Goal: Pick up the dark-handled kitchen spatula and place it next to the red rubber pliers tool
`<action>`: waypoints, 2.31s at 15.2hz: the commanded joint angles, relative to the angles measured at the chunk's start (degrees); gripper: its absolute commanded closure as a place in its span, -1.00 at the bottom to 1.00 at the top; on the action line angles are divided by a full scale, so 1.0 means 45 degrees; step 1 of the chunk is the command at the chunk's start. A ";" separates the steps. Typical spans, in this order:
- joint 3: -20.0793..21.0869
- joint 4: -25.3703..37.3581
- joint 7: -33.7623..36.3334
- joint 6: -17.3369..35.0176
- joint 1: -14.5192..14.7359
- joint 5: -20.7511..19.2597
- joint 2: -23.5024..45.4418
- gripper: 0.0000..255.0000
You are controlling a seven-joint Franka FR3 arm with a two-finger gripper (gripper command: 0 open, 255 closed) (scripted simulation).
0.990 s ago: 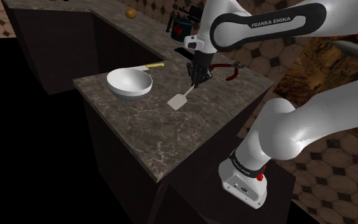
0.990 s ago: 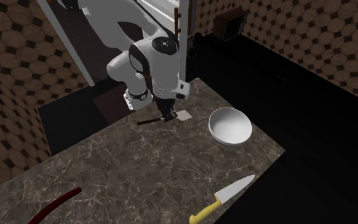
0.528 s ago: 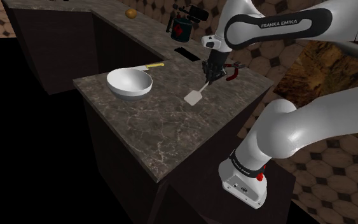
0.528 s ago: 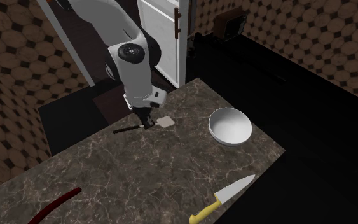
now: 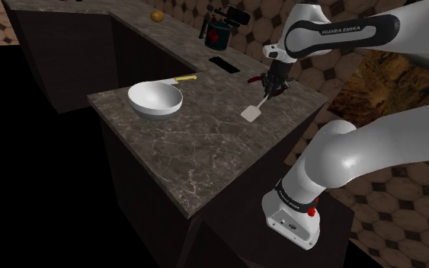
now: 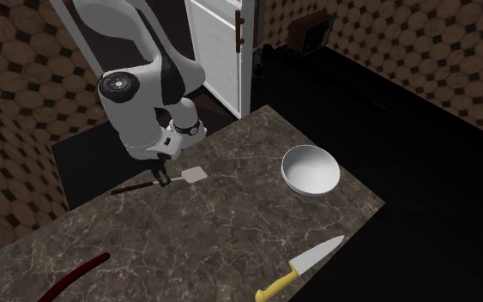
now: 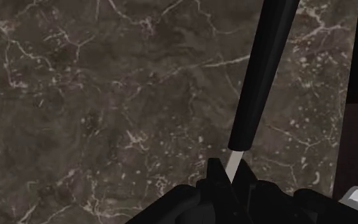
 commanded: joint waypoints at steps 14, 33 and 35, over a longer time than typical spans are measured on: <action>-0.5375 0.3762 -0.5521 0.0822 0.0510 0.0099 0.3021 1.00; -1.8184 1.0063 -0.8650 0.0327 1.1251 -0.0639 0.2121 1.00; -1.8329 0.9899 -0.8537 0.0578 1.1341 -0.0813 0.1976 1.00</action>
